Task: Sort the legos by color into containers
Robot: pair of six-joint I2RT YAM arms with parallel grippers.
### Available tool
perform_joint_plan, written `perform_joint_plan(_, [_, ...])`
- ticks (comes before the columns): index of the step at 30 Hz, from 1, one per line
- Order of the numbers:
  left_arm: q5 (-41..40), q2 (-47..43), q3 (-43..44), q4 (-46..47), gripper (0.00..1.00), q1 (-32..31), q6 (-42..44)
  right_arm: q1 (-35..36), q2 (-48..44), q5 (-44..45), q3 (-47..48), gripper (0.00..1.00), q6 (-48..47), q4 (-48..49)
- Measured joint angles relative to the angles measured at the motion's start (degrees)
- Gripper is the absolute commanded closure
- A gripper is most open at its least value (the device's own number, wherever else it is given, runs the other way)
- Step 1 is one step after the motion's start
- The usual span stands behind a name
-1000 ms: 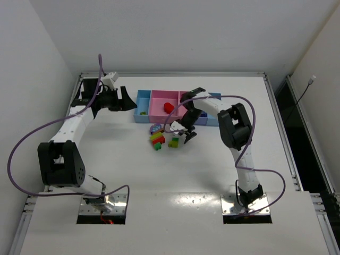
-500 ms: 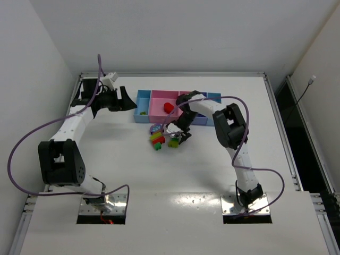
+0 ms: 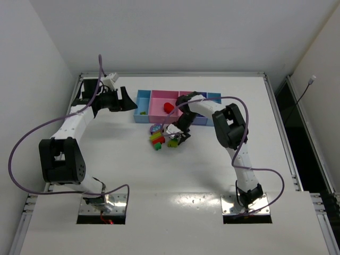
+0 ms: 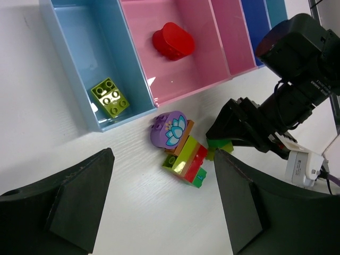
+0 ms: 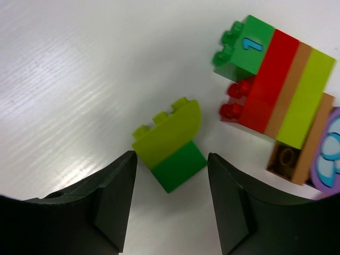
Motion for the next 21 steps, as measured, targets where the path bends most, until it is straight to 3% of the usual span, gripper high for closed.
perform_joint_plan(6, [0.0,0.5,0.0,0.0,0.18,0.0,-0.4,0.2,-0.3,-0.6,-2.4,0.47,0.0,-1.0])
perform_joint_plan(12, [0.4,0.5,0.0,0.1,0.18,0.0,-0.8,0.2,-1.7,-0.8,-5.0,0.6,0.0,-1.2])
perform_joint_plan(16, [0.5,0.5,-0.2,0.4,0.18,0.0,-1.2,0.2,-3.0,-0.7,-6.2,0.79,0.0,-0.7])
perform_joint_plan(17, [0.5,0.5,-0.2,0.5,0.18,0.0,-1.3,0.2,-3.7,-0.7,-6.8,0.93,0.0,-0.7])
perform_joint_plan(18, [0.6,0.5,-0.2,0.5,0.18,0.0,-1.3,0.2,-4.3,-0.7,-7.2,0.98,0.0,-0.8])
perform_joint_plan(21, [1.2,0.5,-0.7,0.9,0.19,0.0,-1.4,0.2,-6.5,-0.8,-8.8,1.0,0.0,-0.6])
